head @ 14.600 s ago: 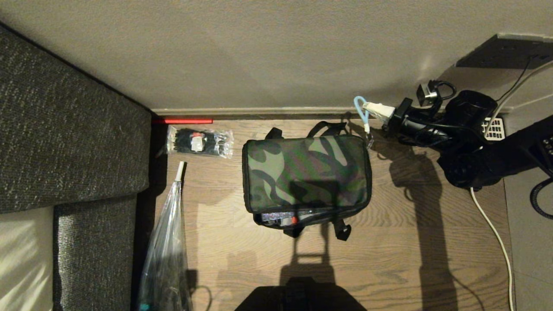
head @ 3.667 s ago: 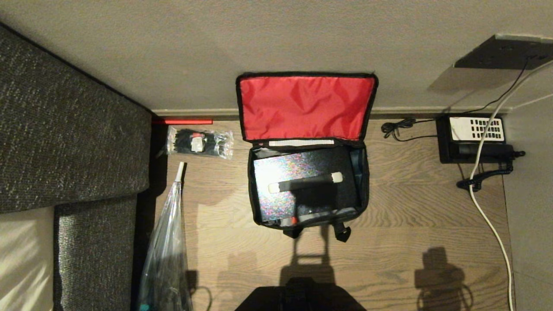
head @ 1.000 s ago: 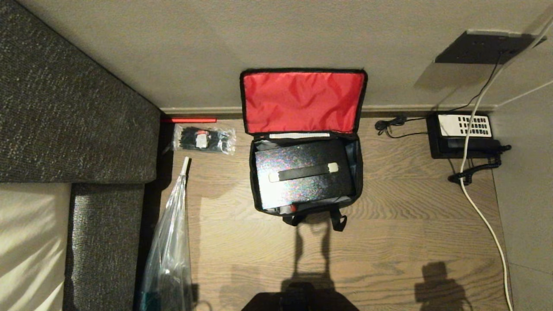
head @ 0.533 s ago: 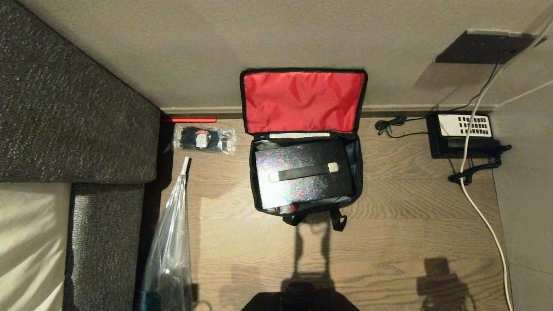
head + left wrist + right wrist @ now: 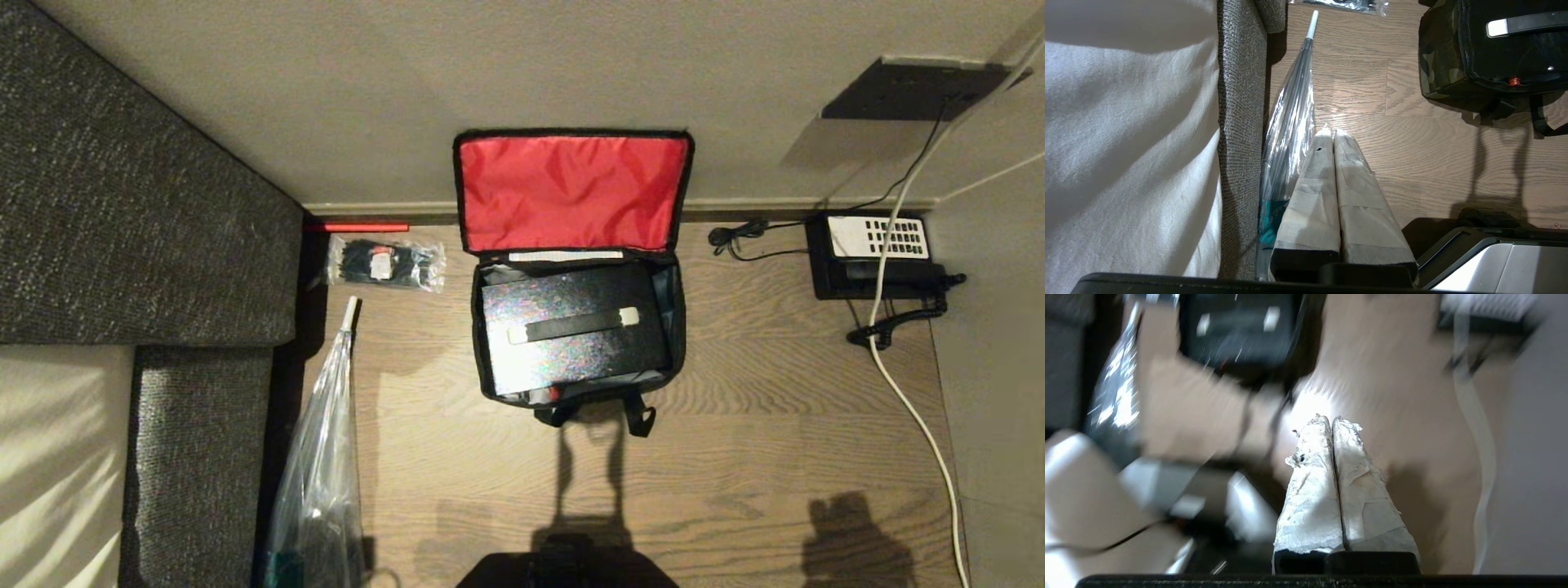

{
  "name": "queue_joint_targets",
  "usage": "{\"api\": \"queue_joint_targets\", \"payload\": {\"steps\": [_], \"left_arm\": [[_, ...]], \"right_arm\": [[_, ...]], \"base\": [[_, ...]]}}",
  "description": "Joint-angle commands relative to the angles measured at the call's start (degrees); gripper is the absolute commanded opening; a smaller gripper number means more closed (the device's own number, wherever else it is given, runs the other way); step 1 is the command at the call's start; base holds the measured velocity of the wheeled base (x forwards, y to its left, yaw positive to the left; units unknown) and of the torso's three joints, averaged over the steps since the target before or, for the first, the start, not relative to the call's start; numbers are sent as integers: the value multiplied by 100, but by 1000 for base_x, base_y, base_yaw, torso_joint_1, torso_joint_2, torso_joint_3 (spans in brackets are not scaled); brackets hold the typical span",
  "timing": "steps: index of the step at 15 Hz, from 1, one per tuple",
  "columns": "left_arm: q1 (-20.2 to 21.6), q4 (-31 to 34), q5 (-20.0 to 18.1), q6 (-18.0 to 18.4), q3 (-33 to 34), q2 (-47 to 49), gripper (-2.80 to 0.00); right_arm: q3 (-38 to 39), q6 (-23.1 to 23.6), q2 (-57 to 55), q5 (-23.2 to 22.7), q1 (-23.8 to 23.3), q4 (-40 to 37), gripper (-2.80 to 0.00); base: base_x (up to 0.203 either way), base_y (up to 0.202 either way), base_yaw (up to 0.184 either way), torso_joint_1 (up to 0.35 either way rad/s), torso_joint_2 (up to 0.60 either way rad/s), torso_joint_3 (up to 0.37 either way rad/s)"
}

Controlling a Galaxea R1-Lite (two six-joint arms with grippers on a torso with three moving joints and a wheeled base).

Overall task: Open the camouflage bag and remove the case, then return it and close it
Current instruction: Grip the handle

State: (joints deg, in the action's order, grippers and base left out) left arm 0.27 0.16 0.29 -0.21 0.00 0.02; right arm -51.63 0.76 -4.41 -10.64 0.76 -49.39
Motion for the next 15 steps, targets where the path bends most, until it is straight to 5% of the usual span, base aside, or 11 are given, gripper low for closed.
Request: {"api": "queue_joint_targets", "payload": {"steps": [1,4,7,10,13,14,15], "left_arm": [[8,2,6,3,18,-11,-280],[8,2,6,3,18,-11,-280],[8,2,6,-5,18,-11,-280],[0,2,6,-1,18,-11,-280],[8,2,6,3,18,-11,-280],[0,2,6,3,18,-11,-280],[4,2,6,-3,18,-11,-280]], "right_arm": [[-339,-214,-1587,-149,121,-195,-280],[-887,-254,-4286,-308,255,39,-280],[-1281,-49,-6474,-354,719,1251,-280],[-1231,186,-7928,-263,2068,3646,-280],[-851,420,-8884,646,3240,5126,-280],[-736,497,-9159,1023,3486,5287,0],[-650,661,-9348,1274,3635,5366,0]], "base": [[0,0,0,0,0,0],[0,0,0,0,0,0],[0,0,0,0,0,0],[0,0,0,0,0,0],[0,0,0,0,0,0],[0,0,0,0,0,0],[0,0,0,0,0,0]]}}
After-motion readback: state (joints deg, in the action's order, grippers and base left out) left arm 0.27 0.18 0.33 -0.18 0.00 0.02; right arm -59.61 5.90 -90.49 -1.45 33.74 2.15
